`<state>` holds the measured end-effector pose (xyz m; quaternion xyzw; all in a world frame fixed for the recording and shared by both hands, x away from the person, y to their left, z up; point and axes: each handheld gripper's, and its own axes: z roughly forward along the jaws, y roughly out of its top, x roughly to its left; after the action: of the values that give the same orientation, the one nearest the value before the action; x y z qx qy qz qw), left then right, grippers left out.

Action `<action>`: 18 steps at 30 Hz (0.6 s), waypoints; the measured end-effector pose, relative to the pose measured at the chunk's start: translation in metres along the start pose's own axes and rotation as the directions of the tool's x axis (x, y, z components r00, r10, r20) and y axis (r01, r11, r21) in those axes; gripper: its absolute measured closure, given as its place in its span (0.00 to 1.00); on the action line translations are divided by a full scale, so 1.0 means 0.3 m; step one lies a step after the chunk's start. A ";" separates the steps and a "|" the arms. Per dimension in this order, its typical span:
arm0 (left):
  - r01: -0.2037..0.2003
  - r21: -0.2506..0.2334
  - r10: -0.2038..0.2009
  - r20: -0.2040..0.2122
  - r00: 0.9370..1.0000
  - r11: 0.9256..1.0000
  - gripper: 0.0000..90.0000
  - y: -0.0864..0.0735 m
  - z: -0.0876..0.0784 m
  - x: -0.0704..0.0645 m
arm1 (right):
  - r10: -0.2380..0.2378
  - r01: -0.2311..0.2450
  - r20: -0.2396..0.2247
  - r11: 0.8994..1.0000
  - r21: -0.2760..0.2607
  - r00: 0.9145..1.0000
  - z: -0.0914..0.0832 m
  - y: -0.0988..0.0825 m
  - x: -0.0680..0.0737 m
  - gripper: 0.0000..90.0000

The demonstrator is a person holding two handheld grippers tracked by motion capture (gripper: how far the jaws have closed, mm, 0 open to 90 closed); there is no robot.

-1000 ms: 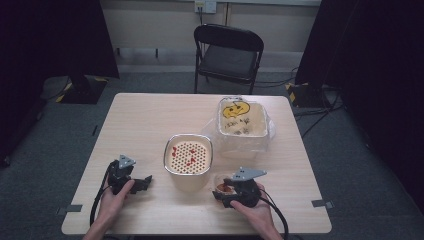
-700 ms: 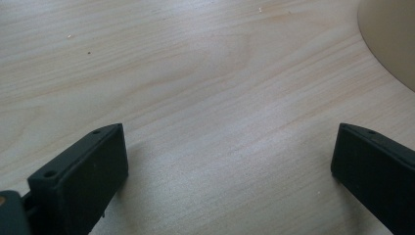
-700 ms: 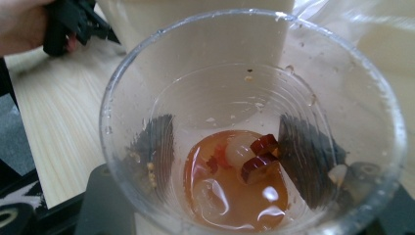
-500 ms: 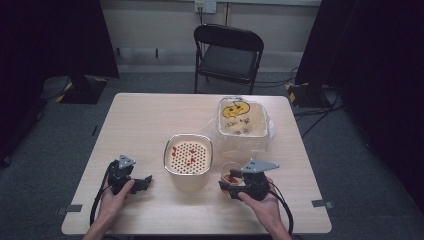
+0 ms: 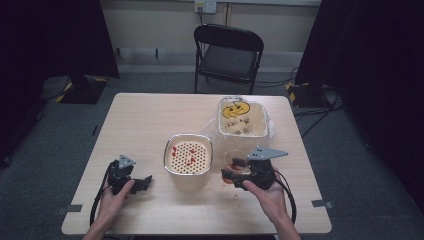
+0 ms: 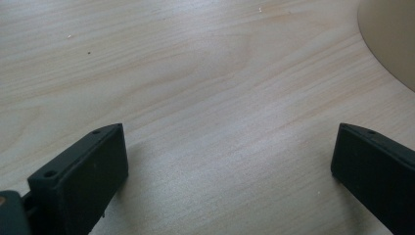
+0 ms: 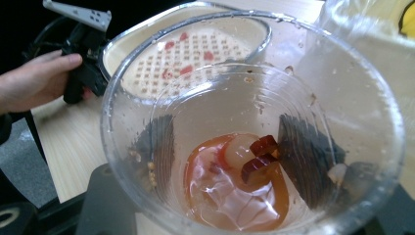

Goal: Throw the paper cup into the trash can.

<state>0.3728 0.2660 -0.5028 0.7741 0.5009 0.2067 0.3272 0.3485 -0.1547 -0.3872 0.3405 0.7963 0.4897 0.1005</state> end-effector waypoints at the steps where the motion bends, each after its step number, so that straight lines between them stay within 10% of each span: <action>1: 0.000 0.000 0.000 0.000 1.000 1.000 0.00 0.000 0.000 0.000 | 0.000 0.000 -0.002 1.000 -0.006 1.000 -0.001 0.009 0.000 0.44; 18: 0.001 -0.002 -0.001 0.001 1.000 1.000 0.00 0.000 0.001 0.000 | -0.036 0.036 -0.001 0.990 -0.138 0.999 0.018 0.216 0.025 0.46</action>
<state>0.3728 0.2660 -0.5029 0.7738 0.5009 0.2069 0.3281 0.3745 -0.1273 -0.3337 0.3174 0.7668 0.5423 0.1310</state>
